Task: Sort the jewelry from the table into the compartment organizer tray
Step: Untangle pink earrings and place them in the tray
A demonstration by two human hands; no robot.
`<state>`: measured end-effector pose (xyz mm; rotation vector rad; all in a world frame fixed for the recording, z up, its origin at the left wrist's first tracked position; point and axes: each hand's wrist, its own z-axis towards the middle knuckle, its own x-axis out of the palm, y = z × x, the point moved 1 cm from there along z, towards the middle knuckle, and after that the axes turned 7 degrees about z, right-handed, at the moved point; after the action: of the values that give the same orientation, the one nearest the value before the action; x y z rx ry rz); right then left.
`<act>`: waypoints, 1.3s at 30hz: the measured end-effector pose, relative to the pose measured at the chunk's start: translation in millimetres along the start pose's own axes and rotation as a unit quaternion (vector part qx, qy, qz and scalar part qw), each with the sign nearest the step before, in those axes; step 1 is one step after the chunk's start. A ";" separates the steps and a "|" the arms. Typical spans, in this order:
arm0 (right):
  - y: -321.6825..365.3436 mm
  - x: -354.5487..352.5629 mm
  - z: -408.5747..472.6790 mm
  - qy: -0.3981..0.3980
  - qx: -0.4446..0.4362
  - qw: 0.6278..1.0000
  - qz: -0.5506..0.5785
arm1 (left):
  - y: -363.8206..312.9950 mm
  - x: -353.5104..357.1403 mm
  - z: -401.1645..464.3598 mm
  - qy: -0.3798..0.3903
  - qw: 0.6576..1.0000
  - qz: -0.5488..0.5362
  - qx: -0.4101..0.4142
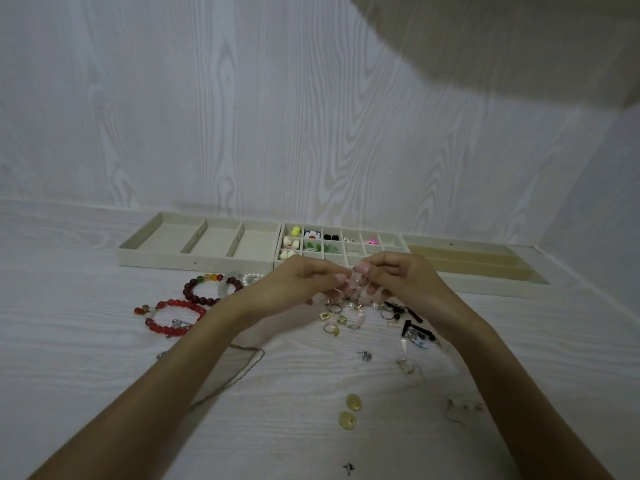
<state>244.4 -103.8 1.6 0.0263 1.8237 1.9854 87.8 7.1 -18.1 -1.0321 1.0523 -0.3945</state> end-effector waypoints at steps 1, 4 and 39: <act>-0.3 -1.5 0.9 -0.008 0.001 1.000 0.001 | -2.6 -1.7 3.2 0.002 1.000 -0.002 -0.003; 4.5 -9.9 6.9 -0.033 -0.002 0.999 0.007 | -16.4 -8.0 18.0 0.004 1.000 -0.010 -0.003; -35.3 -70.2 124.3 -0.066 0.085 0.953 -0.283 | -0.7 5.0 156.8 -0.069 0.938 0.318 -0.118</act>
<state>356.4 -8.5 3.6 -0.2740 1.6719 1.3940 224.6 82.6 -3.0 -0.8522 1.2558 0.3343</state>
